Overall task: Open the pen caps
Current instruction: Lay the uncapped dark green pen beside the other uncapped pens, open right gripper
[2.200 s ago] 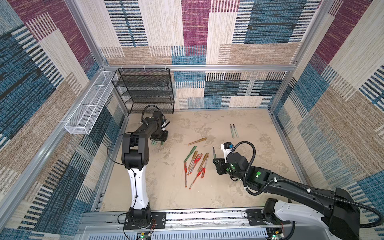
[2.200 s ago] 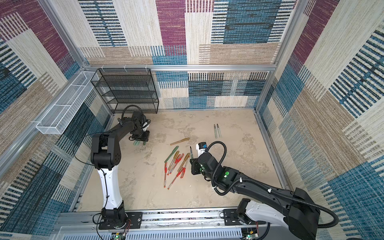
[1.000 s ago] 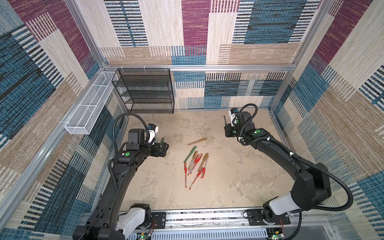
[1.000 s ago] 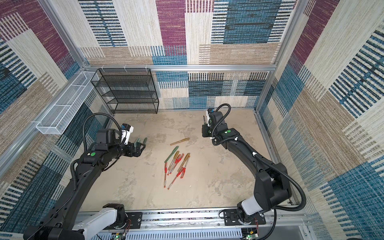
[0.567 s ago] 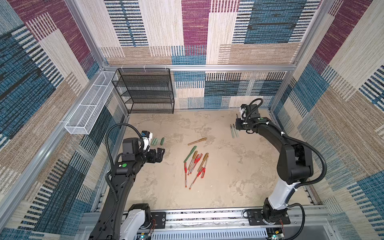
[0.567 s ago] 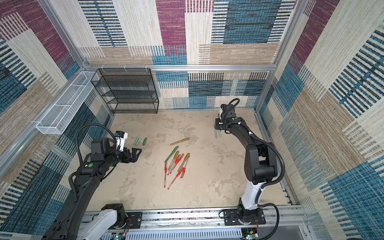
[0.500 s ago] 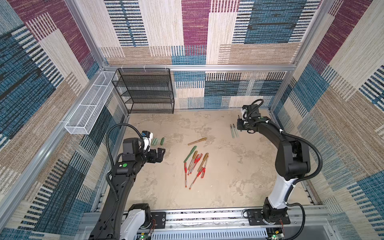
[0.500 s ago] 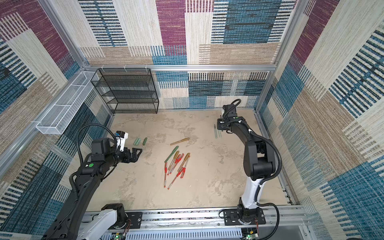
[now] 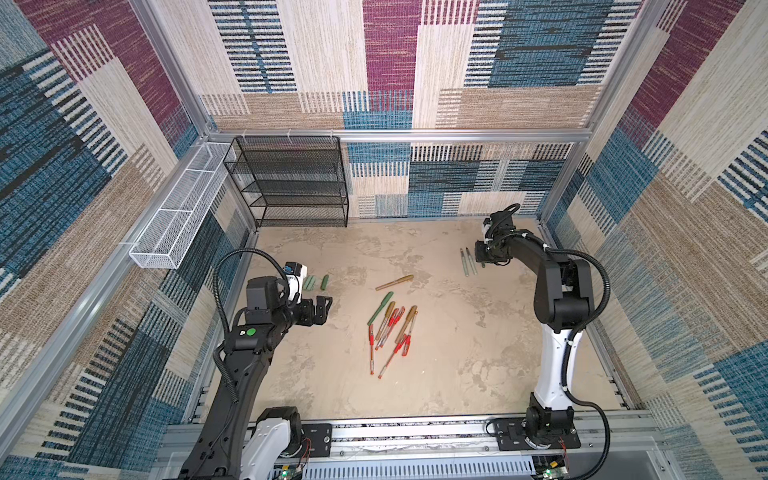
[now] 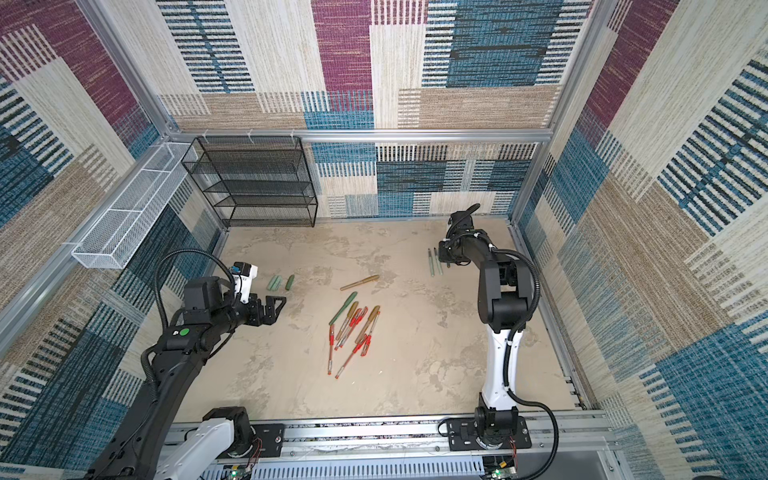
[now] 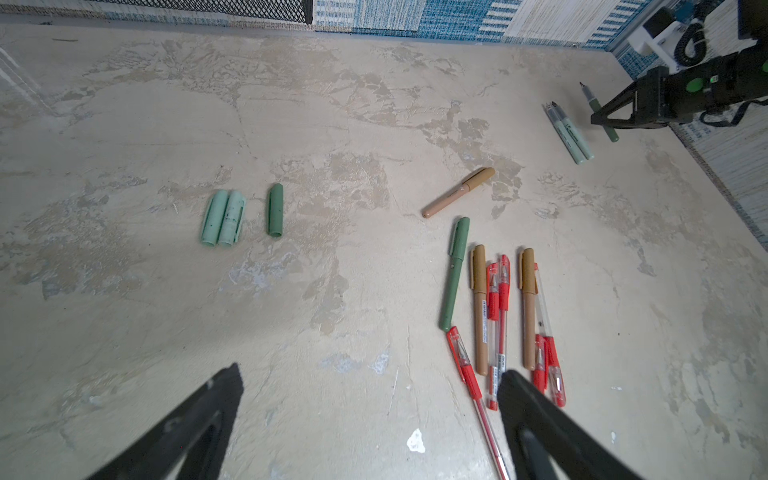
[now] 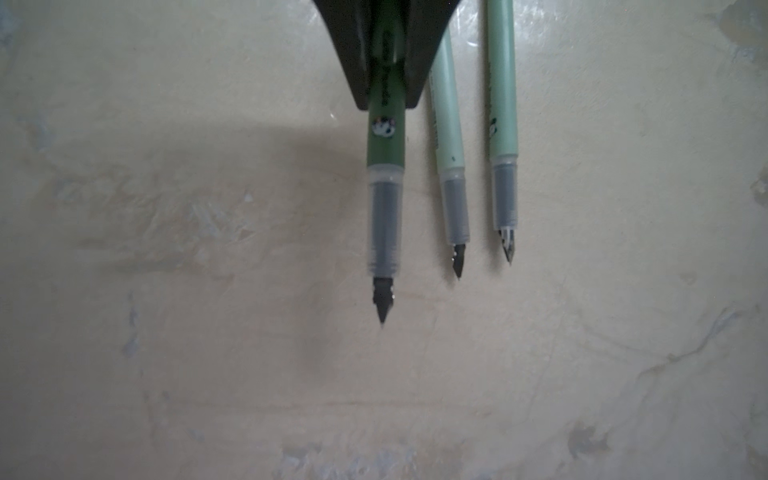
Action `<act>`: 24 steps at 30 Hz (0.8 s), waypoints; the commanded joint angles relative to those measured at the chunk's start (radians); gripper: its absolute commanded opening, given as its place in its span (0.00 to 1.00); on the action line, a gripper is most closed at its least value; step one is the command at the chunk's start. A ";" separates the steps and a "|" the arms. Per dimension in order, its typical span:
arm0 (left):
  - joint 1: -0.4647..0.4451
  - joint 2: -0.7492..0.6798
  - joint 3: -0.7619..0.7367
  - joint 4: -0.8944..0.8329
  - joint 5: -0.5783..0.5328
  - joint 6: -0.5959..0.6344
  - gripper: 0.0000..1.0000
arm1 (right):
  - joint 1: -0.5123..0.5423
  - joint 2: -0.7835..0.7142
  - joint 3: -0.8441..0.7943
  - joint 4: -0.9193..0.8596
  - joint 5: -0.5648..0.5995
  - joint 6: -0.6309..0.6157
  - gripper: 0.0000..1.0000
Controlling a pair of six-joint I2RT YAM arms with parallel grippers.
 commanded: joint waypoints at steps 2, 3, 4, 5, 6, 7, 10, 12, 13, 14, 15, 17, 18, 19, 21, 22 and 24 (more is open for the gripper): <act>0.004 -0.011 0.000 0.017 0.010 0.001 1.00 | 0.000 0.013 -0.004 -0.005 -0.007 0.002 0.06; 0.005 -0.009 -0.002 0.018 0.011 0.001 1.00 | 0.000 0.015 -0.011 -0.009 -0.002 0.005 0.06; 0.008 -0.008 -0.001 0.017 0.006 0.000 1.00 | 0.000 0.011 -0.025 -0.009 0.003 0.007 0.06; 0.008 -0.006 0.001 0.016 -0.003 -0.001 1.00 | 0.000 0.005 -0.041 -0.004 0.003 0.009 0.06; 0.009 -0.007 0.004 0.016 -0.007 -0.005 1.00 | 0.000 0.003 -0.050 0.002 0.003 0.009 0.06; 0.009 -0.010 0.003 0.017 -0.007 -0.005 1.00 | 0.000 0.002 -0.054 0.006 0.005 0.004 0.07; 0.009 -0.012 -0.004 0.019 -0.002 -0.004 1.00 | 0.000 0.017 -0.036 -0.008 0.021 0.008 0.10; 0.009 -0.009 0.000 0.016 -0.011 -0.005 1.00 | 0.000 0.016 -0.038 -0.012 0.014 0.014 0.15; 0.009 -0.010 0.006 0.014 -0.015 -0.007 1.00 | -0.001 0.012 -0.042 -0.008 0.009 0.015 0.18; 0.009 -0.013 0.007 0.015 -0.013 -0.010 1.00 | 0.000 0.010 -0.043 -0.005 0.008 0.012 0.20; 0.009 -0.016 0.004 0.017 -0.007 -0.009 1.00 | 0.000 0.010 -0.040 -0.005 0.016 0.011 0.22; 0.010 -0.020 -0.002 0.016 0.000 -0.006 1.00 | 0.000 0.011 -0.034 -0.010 0.029 0.010 0.24; 0.011 -0.018 -0.002 0.014 -0.004 -0.003 1.00 | 0.000 0.009 -0.033 -0.012 0.024 0.012 0.25; 0.011 -0.015 0.002 0.014 -0.011 -0.004 1.00 | -0.001 0.002 -0.036 -0.012 0.015 0.015 0.26; 0.011 -0.015 0.007 0.012 -0.015 -0.009 1.00 | 0.000 -0.009 -0.040 -0.004 -0.003 0.016 0.27; 0.011 -0.019 0.005 0.016 -0.009 -0.011 1.00 | 0.000 -0.011 -0.032 -0.005 -0.001 0.013 0.28; 0.011 -0.024 -0.002 0.020 0.002 -0.010 1.00 | 0.000 -0.017 -0.011 -0.026 0.010 0.013 0.28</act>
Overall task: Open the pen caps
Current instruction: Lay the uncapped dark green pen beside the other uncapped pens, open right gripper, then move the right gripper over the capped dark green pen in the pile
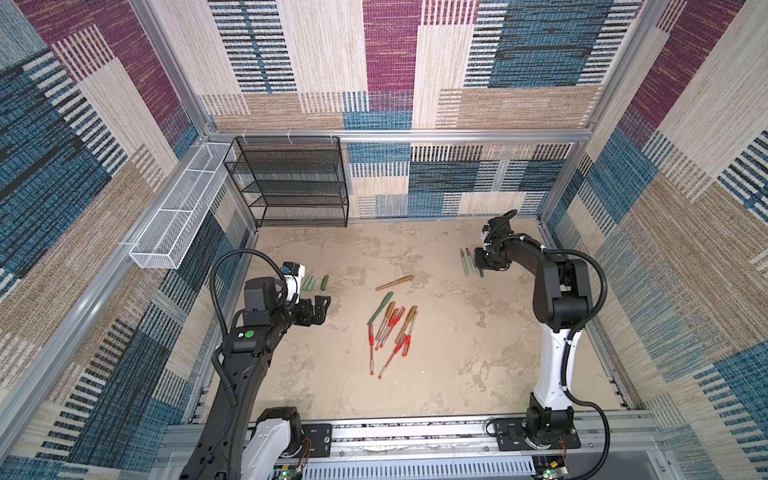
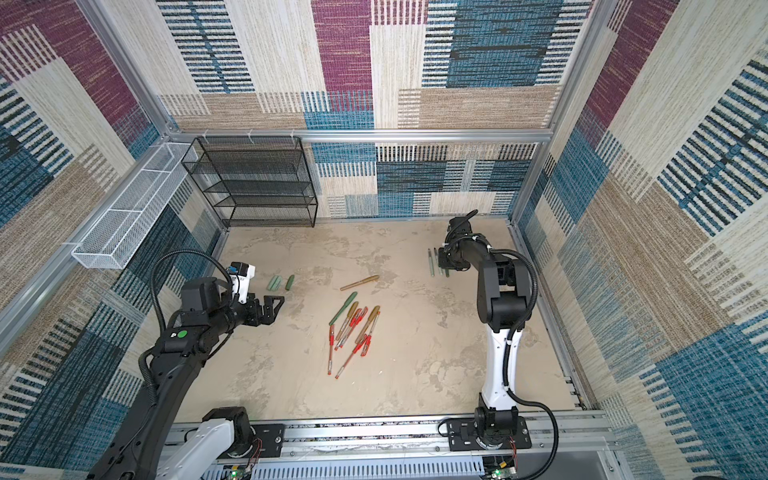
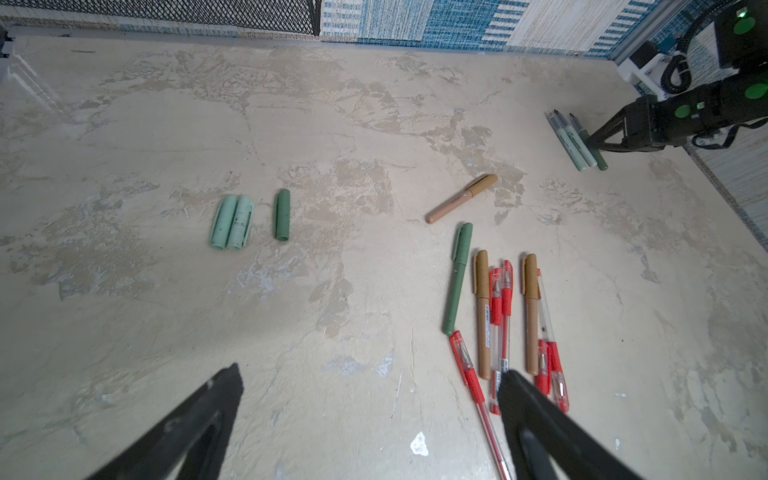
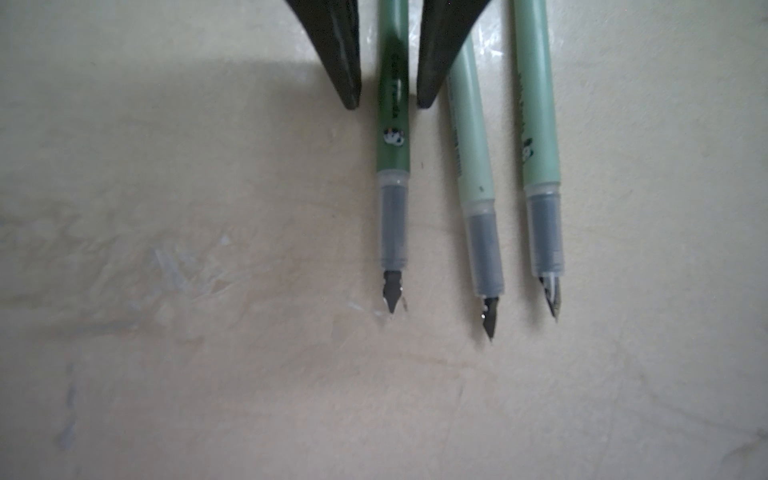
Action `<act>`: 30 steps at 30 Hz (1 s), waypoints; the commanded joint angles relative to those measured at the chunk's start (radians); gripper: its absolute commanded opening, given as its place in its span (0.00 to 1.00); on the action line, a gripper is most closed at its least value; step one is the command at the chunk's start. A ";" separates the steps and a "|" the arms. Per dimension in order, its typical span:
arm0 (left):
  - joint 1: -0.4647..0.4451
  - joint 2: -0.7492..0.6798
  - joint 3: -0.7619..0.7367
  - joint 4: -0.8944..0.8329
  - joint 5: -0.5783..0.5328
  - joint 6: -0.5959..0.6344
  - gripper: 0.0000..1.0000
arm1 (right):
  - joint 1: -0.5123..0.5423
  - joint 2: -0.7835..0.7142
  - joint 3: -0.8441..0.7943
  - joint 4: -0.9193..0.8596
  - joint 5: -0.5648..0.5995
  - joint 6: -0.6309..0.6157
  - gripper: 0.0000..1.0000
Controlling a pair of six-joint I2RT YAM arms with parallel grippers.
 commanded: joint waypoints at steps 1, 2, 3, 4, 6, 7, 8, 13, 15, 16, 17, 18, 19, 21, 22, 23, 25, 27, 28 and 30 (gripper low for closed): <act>0.002 -0.004 -0.003 0.016 0.006 -0.008 1.00 | 0.001 -0.029 0.031 -0.016 -0.004 0.015 0.29; 0.002 -0.001 -0.003 0.015 0.001 -0.008 1.00 | 0.001 -0.046 0.031 -0.018 -0.013 0.020 0.29; 0.003 0.000 0.003 0.012 -0.003 -0.009 1.00 | 0.001 -0.071 0.024 -0.014 -0.030 0.023 0.30; 0.003 0.000 0.006 0.012 -0.005 -0.011 1.00 | 0.001 -0.098 0.012 -0.008 -0.047 0.027 0.31; 0.003 -0.009 0.000 0.020 0.002 -0.013 1.00 | 0.001 -0.147 -0.010 0.000 -0.076 0.037 0.32; 0.003 -0.012 -0.005 0.022 0.006 -0.010 1.00 | 0.003 -0.172 -0.024 0.002 -0.087 0.049 0.33; 0.004 -0.010 -0.009 0.021 0.007 -0.006 1.00 | 0.005 -0.193 -0.039 -0.002 -0.098 0.062 0.34; 0.005 -0.004 -0.004 0.027 -0.002 -0.013 1.00 | 0.075 -0.348 -0.207 0.047 -0.134 0.147 0.38; 0.005 -0.004 -0.010 0.032 0.007 -0.012 1.00 | 0.130 -0.402 -0.284 0.082 -0.138 0.193 0.40; 0.005 -0.004 -0.010 0.030 0.007 -0.010 1.00 | 0.158 -0.423 -0.313 0.093 -0.129 0.229 0.41; 0.005 -0.001 -0.006 0.026 0.002 -0.010 1.00 | 0.192 -0.444 -0.345 0.109 -0.127 0.266 0.41; 0.005 -0.001 -0.001 0.022 -0.003 -0.012 1.00 | 0.228 -0.460 -0.372 0.127 -0.134 0.296 0.42; 0.004 0.000 0.002 0.020 -0.005 -0.011 1.00 | 0.260 -0.470 -0.389 0.139 -0.135 0.321 0.43; 0.004 -0.003 0.001 0.022 -0.002 -0.011 1.00 | 0.329 -0.477 -0.417 0.160 -0.136 0.373 0.45; 0.003 -0.002 -0.003 0.025 0.001 -0.011 1.00 | 0.357 -0.472 -0.416 0.159 -0.135 0.390 0.45; 0.004 0.003 -0.002 0.024 0.003 -0.011 1.00 | 0.390 -0.464 -0.406 0.150 -0.126 0.412 0.46; 0.004 0.012 0.003 0.021 0.001 -0.016 1.00 | 0.454 -0.452 -0.390 0.142 -0.104 0.458 0.46; 0.004 0.018 0.007 0.025 0.008 -0.027 1.00 | 0.515 -0.435 -0.377 0.148 -0.101 0.505 0.46; 0.002 0.017 0.005 0.030 0.013 -0.028 1.00 | 0.539 -0.428 -0.373 0.150 -0.092 0.523 0.45; 0.003 0.018 -0.004 0.035 0.023 -0.028 1.00 | 0.586 -0.398 -0.348 0.154 -0.068 0.560 0.44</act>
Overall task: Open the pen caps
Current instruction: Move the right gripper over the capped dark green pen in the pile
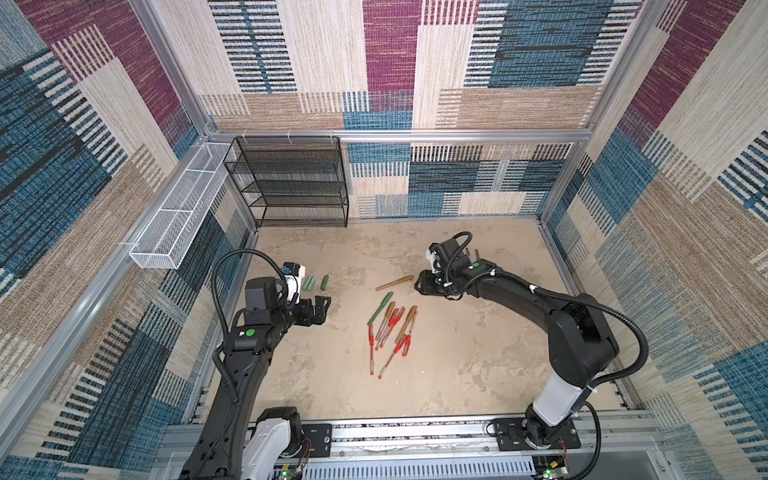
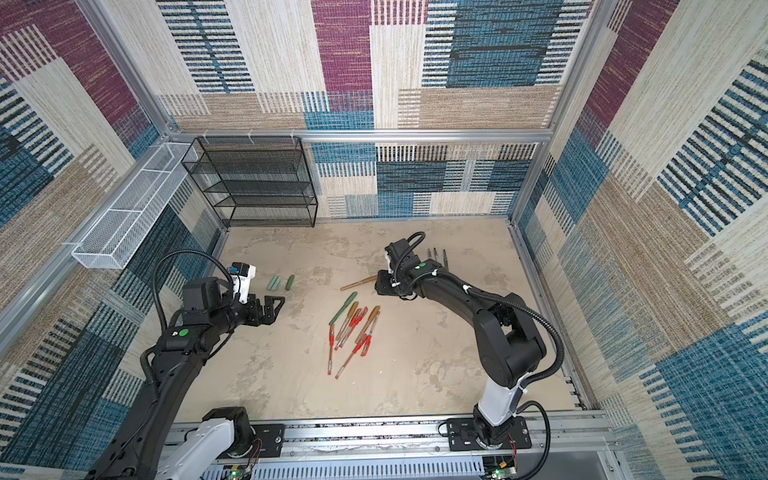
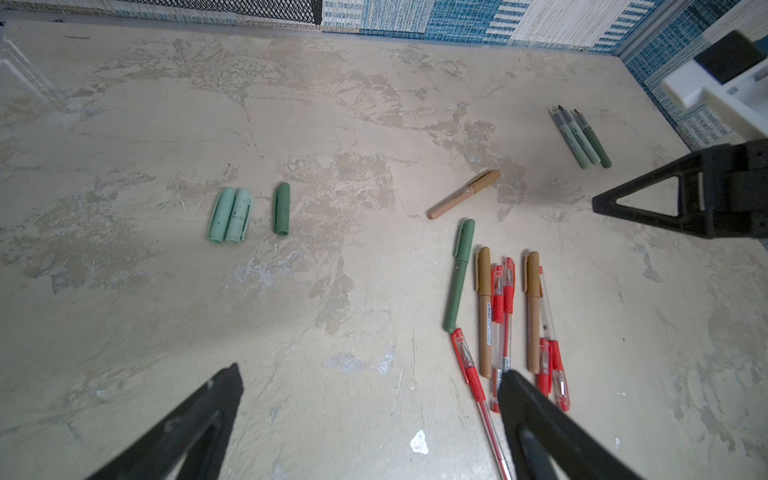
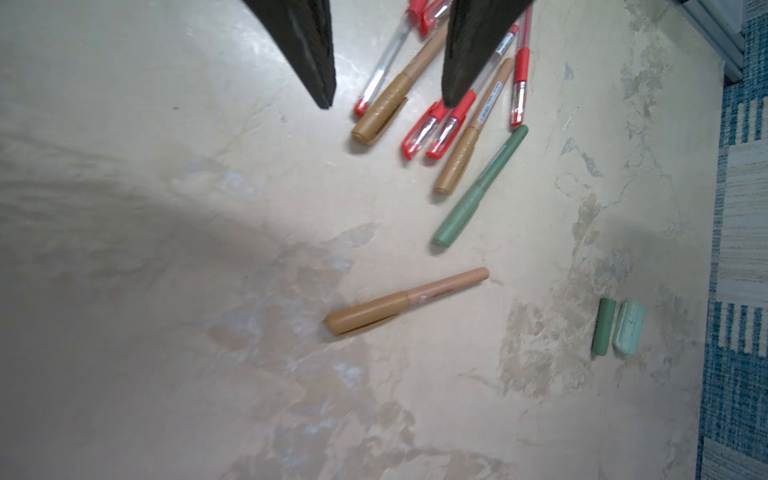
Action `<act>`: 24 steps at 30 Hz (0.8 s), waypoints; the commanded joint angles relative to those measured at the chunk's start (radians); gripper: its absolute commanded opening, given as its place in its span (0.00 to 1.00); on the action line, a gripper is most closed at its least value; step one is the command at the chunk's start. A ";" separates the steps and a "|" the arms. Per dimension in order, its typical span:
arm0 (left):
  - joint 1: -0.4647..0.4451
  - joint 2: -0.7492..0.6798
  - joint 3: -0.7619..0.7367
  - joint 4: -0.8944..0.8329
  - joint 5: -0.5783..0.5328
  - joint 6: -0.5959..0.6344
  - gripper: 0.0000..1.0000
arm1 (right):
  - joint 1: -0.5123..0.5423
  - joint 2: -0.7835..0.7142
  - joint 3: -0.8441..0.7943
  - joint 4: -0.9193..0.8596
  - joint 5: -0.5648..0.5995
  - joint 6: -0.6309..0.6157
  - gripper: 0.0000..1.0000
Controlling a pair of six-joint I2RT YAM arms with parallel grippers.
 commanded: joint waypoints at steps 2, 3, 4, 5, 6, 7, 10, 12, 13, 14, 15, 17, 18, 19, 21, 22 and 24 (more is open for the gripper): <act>0.002 0.009 0.001 0.028 0.010 -0.016 1.00 | 0.079 0.060 0.059 0.021 0.066 0.126 0.43; 0.001 0.012 0.007 0.024 0.005 -0.019 1.00 | 0.101 0.082 0.080 0.013 0.077 0.137 0.43; 0.002 0.012 0.009 0.023 0.002 -0.018 1.00 | 0.119 0.101 0.095 0.011 0.079 0.143 0.43; 0.002 0.011 0.011 0.024 0.003 -0.020 1.00 | 0.138 0.125 0.110 0.016 0.077 0.148 0.43; 0.001 0.007 0.007 0.029 0.009 -0.020 1.00 | 0.155 0.148 0.122 0.025 0.074 0.155 0.43; 0.001 0.005 0.003 0.032 0.014 -0.019 1.00 | 0.166 0.167 0.133 0.033 0.072 0.160 0.42; 0.003 0.010 0.000 0.027 0.014 -0.015 1.00 | 0.191 0.246 0.192 0.011 0.057 0.180 0.42; 0.003 0.009 0.004 0.025 0.010 -0.018 1.00 | 0.204 0.274 0.209 0.023 0.051 0.189 0.41; 0.002 0.006 0.003 0.029 0.011 -0.019 1.00 | 0.207 0.283 0.212 0.034 0.047 0.191 0.41; 0.002 0.004 -0.003 0.035 0.015 -0.018 1.00 | 0.210 0.297 0.221 0.039 0.043 0.191 0.40; 0.003 0.002 -0.007 0.037 0.019 -0.017 1.00 | 0.212 0.310 0.233 0.034 0.040 0.190 0.40; 0.003 0.005 -0.009 0.032 0.017 -0.012 1.00 | 0.214 0.342 0.269 0.011 0.040 0.185 0.40; 0.003 0.007 -0.007 0.030 0.013 -0.013 1.00 | 0.214 0.350 0.276 0.006 0.043 0.186 0.40; 0.003 0.007 -0.003 0.028 0.014 -0.015 1.00 | 0.214 0.356 0.276 0.005 0.047 0.191 0.40; 0.002 0.003 -0.007 0.036 0.019 -0.016 1.00 | 0.214 0.364 0.268 0.019 0.049 0.197 0.39; 0.001 0.001 -0.011 0.041 0.022 -0.016 1.00 | 0.214 0.372 0.270 0.017 0.049 0.197 0.39; 0.002 0.004 -0.012 0.037 0.020 -0.012 1.00 | 0.214 0.396 0.298 -0.018 0.049 0.190 0.39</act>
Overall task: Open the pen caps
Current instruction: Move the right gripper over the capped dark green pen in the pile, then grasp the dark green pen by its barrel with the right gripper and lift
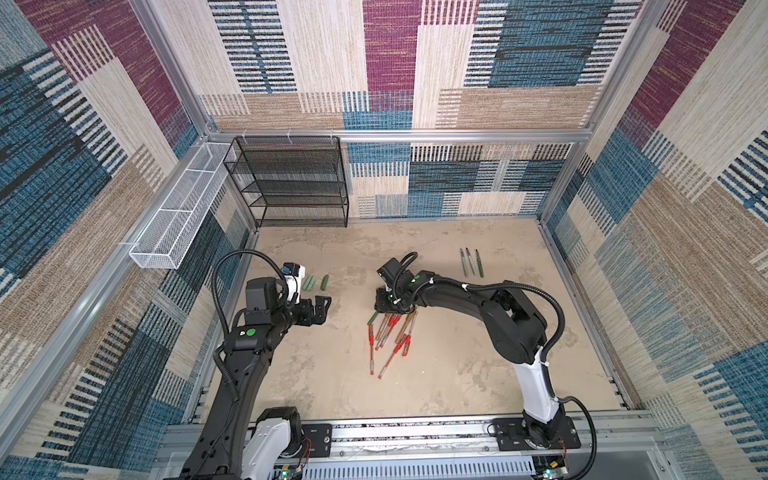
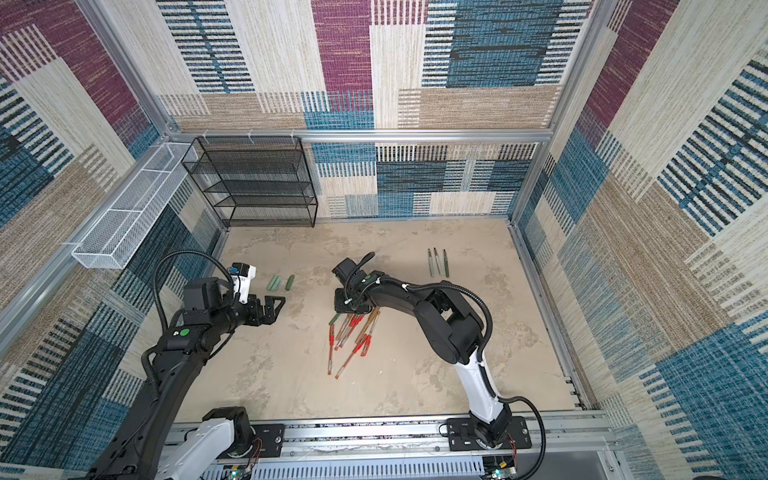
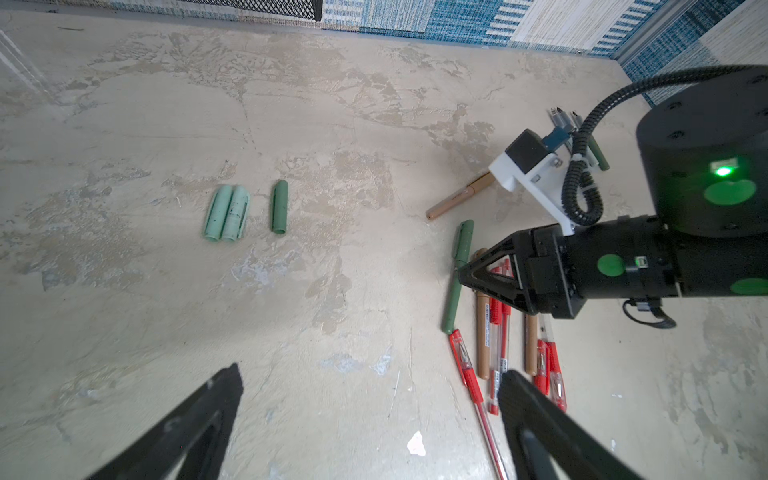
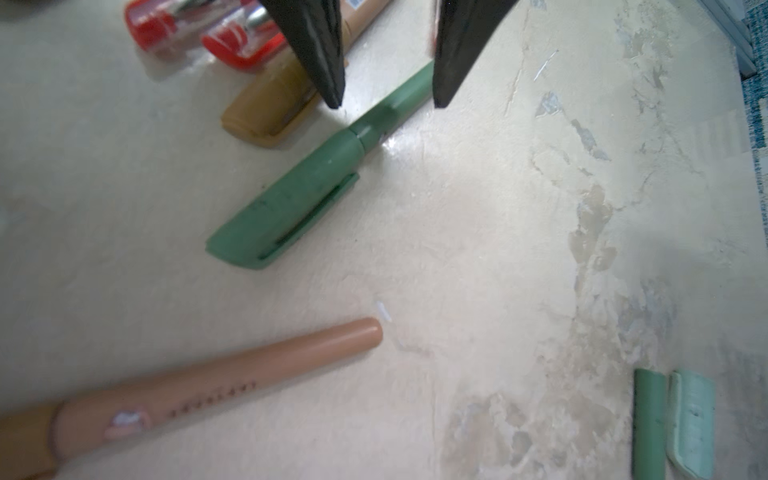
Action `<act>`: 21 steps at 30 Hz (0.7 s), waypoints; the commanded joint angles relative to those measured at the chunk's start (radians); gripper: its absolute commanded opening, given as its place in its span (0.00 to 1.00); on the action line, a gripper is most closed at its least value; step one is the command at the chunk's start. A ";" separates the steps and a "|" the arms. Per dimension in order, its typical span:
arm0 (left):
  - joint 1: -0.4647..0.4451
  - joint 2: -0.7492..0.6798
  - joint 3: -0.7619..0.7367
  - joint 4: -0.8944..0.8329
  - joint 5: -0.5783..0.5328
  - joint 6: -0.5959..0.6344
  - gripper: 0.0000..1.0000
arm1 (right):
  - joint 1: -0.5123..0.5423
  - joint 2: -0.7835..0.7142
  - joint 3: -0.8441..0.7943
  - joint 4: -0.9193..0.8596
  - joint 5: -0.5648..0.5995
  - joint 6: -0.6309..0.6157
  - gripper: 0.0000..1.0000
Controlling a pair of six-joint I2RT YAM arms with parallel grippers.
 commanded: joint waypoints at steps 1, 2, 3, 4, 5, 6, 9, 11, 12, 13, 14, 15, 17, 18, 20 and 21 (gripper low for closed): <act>0.002 0.000 0.001 0.023 0.013 -0.002 1.00 | 0.002 0.025 0.038 -0.029 0.009 0.011 0.39; 0.000 0.001 0.005 0.021 0.010 -0.003 1.00 | 0.002 0.026 0.040 -0.032 0.014 0.015 0.38; 0.000 0.000 0.005 0.023 0.011 -0.005 1.00 | 0.002 0.025 0.036 -0.023 0.018 0.020 0.38; 0.000 -0.002 0.003 0.027 0.014 -0.006 1.00 | 0.002 0.025 0.035 -0.014 0.018 0.020 0.38; 0.000 -0.005 -0.001 0.034 0.020 -0.006 1.00 | 0.002 0.034 0.041 -0.010 0.016 0.018 0.37; 0.000 -0.004 -0.005 0.034 0.024 -0.006 1.00 | 0.001 0.050 0.058 -0.022 0.016 0.011 0.37; -0.001 -0.002 0.001 0.025 0.013 -0.004 1.00 | 0.001 0.096 0.132 -0.068 0.024 -0.010 0.34; -0.003 -0.007 0.000 0.027 0.012 -0.003 1.00 | 0.002 0.107 0.145 -0.053 0.021 -0.016 0.33; -0.004 -0.010 -0.002 0.030 0.013 -0.003 1.00 | 0.002 0.114 0.156 -0.049 0.019 -0.020 0.33; -0.004 -0.014 -0.008 0.032 0.016 0.000 1.00 | 0.002 0.131 0.180 -0.059 0.019 -0.028 0.33; -0.004 -0.013 -0.009 0.030 0.014 0.003 1.00 | 0.002 0.158 0.217 -0.085 0.019 -0.042 0.33; -0.004 -0.011 -0.008 0.027 0.013 0.004 1.00 | 0.002 0.178 0.249 -0.110 0.020 -0.051 0.32; -0.005 -0.008 0.001 0.020 0.005 0.002 1.00 | 0.002 0.207 0.294 -0.152 0.032 -0.065 0.29; -0.005 -0.009 0.002 0.023 0.006 -0.001 1.00 | 0.003 0.209 0.293 -0.151 0.035 -0.067 0.28; -0.006 -0.015 -0.005 0.032 0.013 0.000 1.00 | 0.003 0.214 0.288 -0.152 0.044 -0.075 0.25; -0.005 -0.015 -0.009 0.033 0.013 0.003 1.00 | 0.003 0.220 0.295 -0.164 0.053 -0.080 0.24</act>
